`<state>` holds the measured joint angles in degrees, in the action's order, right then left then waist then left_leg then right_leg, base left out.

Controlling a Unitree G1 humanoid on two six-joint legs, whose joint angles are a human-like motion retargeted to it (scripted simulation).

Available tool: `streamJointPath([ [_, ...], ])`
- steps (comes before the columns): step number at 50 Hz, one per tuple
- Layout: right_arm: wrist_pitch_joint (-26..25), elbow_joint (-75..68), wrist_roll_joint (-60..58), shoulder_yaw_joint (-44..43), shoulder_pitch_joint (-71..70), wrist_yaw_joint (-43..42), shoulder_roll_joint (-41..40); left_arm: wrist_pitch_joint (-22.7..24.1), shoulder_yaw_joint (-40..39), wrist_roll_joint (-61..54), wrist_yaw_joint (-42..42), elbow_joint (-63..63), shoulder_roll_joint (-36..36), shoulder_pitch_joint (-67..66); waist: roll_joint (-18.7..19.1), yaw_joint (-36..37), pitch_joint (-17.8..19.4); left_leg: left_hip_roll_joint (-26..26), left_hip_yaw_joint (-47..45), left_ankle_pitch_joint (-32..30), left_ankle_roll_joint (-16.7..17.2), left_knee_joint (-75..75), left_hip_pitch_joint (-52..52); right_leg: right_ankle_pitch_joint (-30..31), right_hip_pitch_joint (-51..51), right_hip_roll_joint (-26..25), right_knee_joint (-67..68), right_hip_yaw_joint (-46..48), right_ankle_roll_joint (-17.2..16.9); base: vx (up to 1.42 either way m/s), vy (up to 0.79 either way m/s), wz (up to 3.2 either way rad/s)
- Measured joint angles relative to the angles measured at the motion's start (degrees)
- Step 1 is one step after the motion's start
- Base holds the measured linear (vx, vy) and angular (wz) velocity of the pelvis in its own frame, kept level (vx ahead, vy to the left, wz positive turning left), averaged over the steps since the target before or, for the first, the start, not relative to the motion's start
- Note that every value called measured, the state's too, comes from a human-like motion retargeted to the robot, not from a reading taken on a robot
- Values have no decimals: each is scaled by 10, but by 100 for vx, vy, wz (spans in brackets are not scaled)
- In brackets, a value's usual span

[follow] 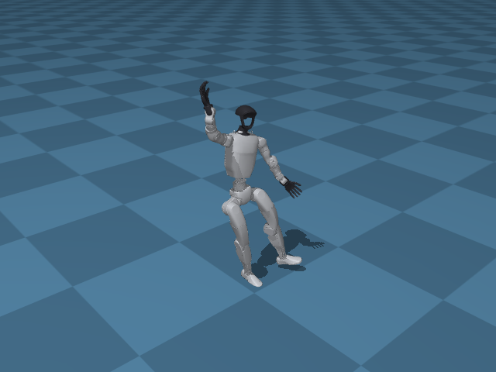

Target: Dance

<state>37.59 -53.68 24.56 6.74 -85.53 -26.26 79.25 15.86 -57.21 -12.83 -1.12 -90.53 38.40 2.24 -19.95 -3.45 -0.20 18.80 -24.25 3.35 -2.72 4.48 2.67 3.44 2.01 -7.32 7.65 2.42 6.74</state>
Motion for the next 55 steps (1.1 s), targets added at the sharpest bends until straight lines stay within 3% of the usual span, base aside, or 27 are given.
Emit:
streamJointPath([
  [2,0,4,10,2,-2,2,2,2,2,7,-8,-5,26,12,12,5,3,-4,2,1,35,-45,36,12,3,-29,11,-55,18,-49,-24,-365],
  [5,0,13,30,5,-3,6,8,6,-5,1,-16,-8,60,19,30,-8,1,-27,81,-35,37,-27,133,32,-9,-70,34,-139,23,-57,-27,-331],
  [10,-1,22,47,10,-6,3,12,18,-14,-7,-30,-4,72,29,67,-4,9,-103,143,-31,93,-28,229,67,3,-145,64,-255,34,-50,-13,-329],
  [13,4,24,56,15,-6,-6,18,21,-7,-12,-36,-4,57,48,86,6,21,-192,284,18,170,-9,245,69,29,-176,106,-331,31,-20,14,-292],
  [15,5,25,63,16,-7,-9,15,26,-1,-25,-40,-3,47,57,85,11,29,-299,433,51,177,12,220,48,62,-166,140,-388,24,14,42,-308],
  [16,4,28,67,16,-9,-6,14,28,-1,-29,-41,-4,40,62,80,24,34,-327,505,48,177,21,186,49,83,-161,150,-407,32,10,-6,-374],
  [17,3,30,70,17,-10,-2,14,29,0,-33,-43,-5,31,67,75,38,38,-338,557,49,177,34,160,59,97,-160,158,-417,41,-27,-74,-405],
  [18,2,32,74,18,-12,7,15,31,1,-37,-43,-8,19,71,71,54,40,-315,569,57,177,54,149,84,98,-169,160,-411,51,-50,-85,-409],
  [20,-2,37,86,16,-13,23,13,39,-2,-40,-44,-12,-8,79,81,83,47,-271,511,25,177,55,122,96,117,-165,170,-400,61,-42,-43,-420],
  [23,2,46,101,17,-9,47,12,33,-9,-51,-41,-13,-59,82,74,66,49,-296,492,23,177,86,82,30,139,-92,204,-364,17,-12,18,-338],
  [25,1,46,97,20,-1,66,-1,30,-5,-66,-29,-4,-90,70,84,16,29,-240,402,13,177,79,76,9,124,-79,219,-300,-13,-28,-18,-257],
  [27,-10,48,93,28,6,87,-12,27,8,-64,-21,3,-113,63,112,-4,-7,-156,352,-3,175,73,80,27,103,-75,192,-193,-9,-43,-45,-369],
  [30,-18,62,91,38,12,120,-19,14,33,-33,-15,6,-136,83,129,28,-30,-126,300,18,148,93,70,-1,92,2,182,-84,-35,-49,-3,-479],
  [34,-15,71,94,30,16,149,-11,-3,76,-14,-12,-10,-94,132,122,51,0,-135,235,59,101,91,18,-44,73,76,183,21,-56,-77,-2,-441],
  [37,-28,78,99,30,24,175,-13,-19,90,-8,-23,-16,-48,145,105,45,-15,-157,207,74,72,91,15,-71,47,125,153,115,-101,-79,4,-434],
  [40,-38,93,88,28,32,201,-19,-27,88,-6,-26,-21,-9,151,91,48,-18,-151,96,54,45,107,8,-80,14,169,144,198,-136,-78,15,-449],
  [42,-40,103,82,34,36,204,-25,-32,86,-13,-29,-24,7,149,88,48,-20,-140,-3,51,33,103,-12,-74,-15,180,153,242,-159,-71,15,-445],
  [44,-43,111,79,47,41,206,-30,-33,80,-20,-34,-24,18,142,84,56,-27,-148,-38,52,35,104,-19,-64,-31,185,146,302,-175,-71,11,-473],
  [49,-71,141,70,77,47,240,-37,-27,71,-26,-36,-21,17,136,72,59,-42,-157,-197,50,68,86,-72,-68,-49,169,99,419,-157,-68,3,-433],
  [52,-82,162,68,87,45,249,-37,-31,77,-22,-22,-24,15,151,68,39,-42,-178,-261,48,72,72,-105,-88,-69,148,77,346,-145,-71,-4,-337],
  [55,-85,176,59,90,51,251,-42,-31,98,-15,-1,-29,6,172,71,-7,-40,-180,-233,16,59,93,-126,-75,-90,123,74,231,-131,-44,-5,-234],
])
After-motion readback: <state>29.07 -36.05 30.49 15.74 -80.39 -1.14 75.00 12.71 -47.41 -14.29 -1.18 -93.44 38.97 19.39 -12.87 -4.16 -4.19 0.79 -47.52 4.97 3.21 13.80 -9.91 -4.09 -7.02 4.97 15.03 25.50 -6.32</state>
